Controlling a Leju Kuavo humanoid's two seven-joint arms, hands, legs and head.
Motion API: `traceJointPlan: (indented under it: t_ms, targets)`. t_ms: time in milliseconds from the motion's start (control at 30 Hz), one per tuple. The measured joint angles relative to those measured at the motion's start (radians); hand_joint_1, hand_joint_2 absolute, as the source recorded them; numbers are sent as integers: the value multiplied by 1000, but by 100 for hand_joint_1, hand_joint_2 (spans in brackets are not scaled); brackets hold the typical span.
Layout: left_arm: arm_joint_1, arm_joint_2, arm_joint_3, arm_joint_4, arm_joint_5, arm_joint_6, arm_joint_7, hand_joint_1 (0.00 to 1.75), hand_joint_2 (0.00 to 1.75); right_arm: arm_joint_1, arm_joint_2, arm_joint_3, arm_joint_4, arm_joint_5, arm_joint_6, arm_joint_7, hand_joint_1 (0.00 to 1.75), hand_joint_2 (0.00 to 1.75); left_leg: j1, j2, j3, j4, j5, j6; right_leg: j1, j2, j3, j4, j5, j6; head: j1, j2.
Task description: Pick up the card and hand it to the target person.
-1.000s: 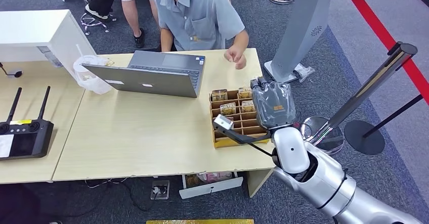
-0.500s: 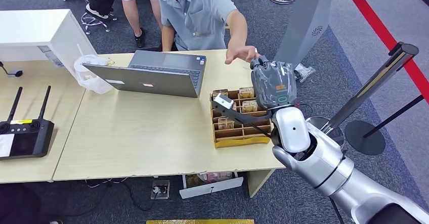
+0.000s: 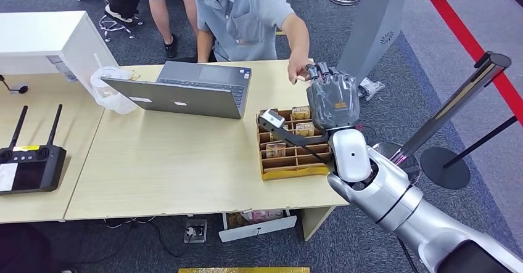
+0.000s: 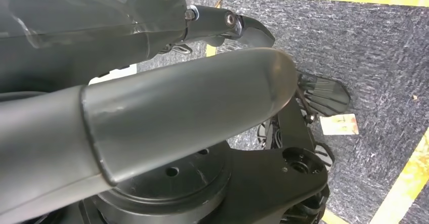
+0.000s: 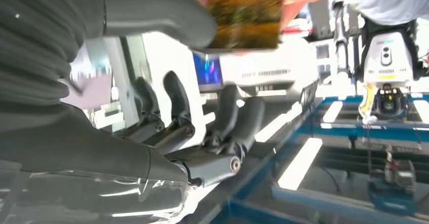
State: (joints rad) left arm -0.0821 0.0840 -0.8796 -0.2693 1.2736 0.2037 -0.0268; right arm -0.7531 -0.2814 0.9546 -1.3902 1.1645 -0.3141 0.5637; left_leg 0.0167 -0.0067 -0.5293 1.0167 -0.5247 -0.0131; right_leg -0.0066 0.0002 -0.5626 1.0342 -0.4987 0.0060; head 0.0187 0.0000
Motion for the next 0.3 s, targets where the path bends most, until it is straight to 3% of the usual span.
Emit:
traceJointPlan:
  t_ms: [300]
  targets:
    - [0,-4,0,0,48,12,-35,0,0,121,51,-23,-3,-446,-208,-163,0,175,0,0,0,0,0,0,0,0,0,0,0,0,0,0]
